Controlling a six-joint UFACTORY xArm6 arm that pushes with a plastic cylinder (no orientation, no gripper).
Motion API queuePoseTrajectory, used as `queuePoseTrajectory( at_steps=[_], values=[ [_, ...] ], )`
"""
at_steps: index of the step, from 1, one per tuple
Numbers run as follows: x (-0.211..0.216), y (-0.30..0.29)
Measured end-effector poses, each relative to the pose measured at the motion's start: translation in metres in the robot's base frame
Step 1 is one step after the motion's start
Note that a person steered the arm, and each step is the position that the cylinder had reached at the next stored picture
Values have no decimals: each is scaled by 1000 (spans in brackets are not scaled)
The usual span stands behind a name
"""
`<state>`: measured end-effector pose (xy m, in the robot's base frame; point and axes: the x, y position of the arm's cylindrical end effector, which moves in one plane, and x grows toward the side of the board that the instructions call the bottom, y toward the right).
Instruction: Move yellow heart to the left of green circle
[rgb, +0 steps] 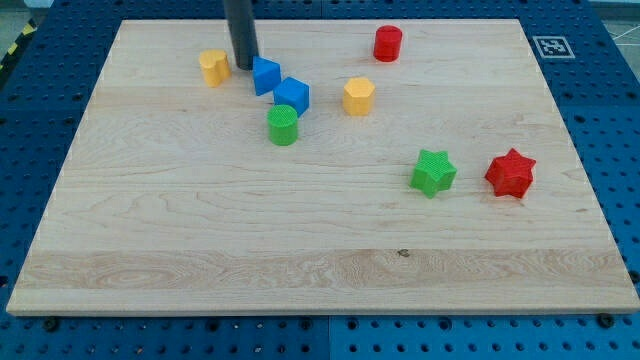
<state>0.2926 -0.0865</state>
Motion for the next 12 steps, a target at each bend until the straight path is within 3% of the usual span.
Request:
queuePoseTrajectory(
  at_steps=[2,3,4,6,7,9,12],
  values=[
    [9,18],
    [-38,9],
    [-58,-25],
    [-57,-111],
    [-54,-121],
    [-3,-72],
    [76,-55]
  ],
)
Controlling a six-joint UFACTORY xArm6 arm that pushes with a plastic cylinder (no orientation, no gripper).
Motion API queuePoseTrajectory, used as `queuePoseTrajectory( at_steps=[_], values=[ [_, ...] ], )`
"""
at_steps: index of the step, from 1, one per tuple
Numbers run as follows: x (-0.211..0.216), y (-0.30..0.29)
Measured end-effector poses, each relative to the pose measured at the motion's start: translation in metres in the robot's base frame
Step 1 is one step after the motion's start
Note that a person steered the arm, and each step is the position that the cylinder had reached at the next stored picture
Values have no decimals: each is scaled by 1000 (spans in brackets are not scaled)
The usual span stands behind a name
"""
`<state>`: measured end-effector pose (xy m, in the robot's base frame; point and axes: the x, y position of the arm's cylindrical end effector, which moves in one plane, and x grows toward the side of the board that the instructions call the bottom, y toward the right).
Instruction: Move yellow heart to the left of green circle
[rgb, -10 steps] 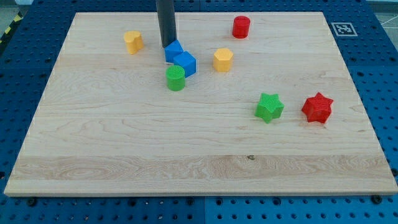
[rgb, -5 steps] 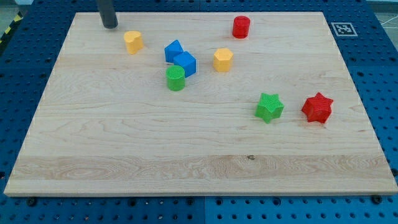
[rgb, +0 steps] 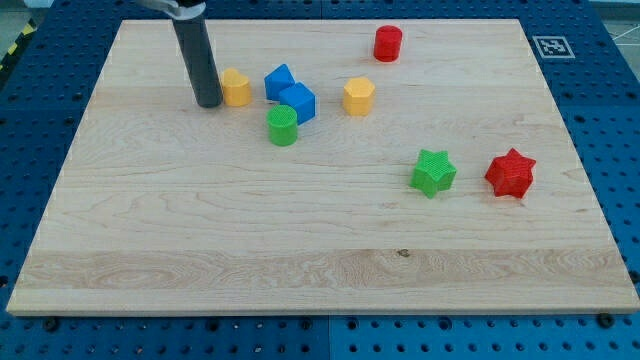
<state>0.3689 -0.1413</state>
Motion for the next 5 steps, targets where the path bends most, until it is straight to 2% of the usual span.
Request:
queuePoseTrajectory(
  at_steps=[1,2,3,4,5],
  values=[
    [16,24],
    [22,17],
    [10,-1],
    [1,-53],
    [-54,-59]
  ],
)
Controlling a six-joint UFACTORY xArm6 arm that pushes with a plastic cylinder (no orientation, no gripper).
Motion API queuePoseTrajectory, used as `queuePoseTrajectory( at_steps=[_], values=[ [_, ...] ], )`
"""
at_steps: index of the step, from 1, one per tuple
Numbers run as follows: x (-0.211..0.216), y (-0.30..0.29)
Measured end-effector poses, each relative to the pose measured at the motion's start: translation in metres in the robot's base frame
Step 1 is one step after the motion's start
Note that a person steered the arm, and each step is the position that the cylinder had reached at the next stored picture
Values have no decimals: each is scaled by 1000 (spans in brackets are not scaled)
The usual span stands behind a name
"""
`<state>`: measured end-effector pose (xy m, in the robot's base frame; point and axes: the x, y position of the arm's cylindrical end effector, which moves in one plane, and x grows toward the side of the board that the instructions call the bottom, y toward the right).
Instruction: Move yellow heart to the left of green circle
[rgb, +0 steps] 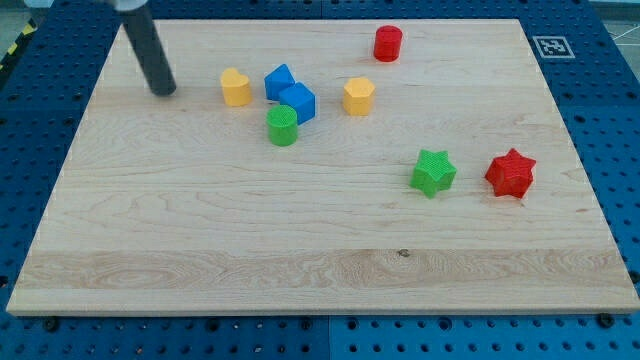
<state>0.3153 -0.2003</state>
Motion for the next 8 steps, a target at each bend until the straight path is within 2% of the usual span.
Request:
queuePoseTrajectory(
  at_steps=[2,3,4,6,7,8],
  values=[
    [-20,61],
    [-20,61],
    [-3,74],
    [57,107],
    [52,106],
    [35,61]
  ],
)
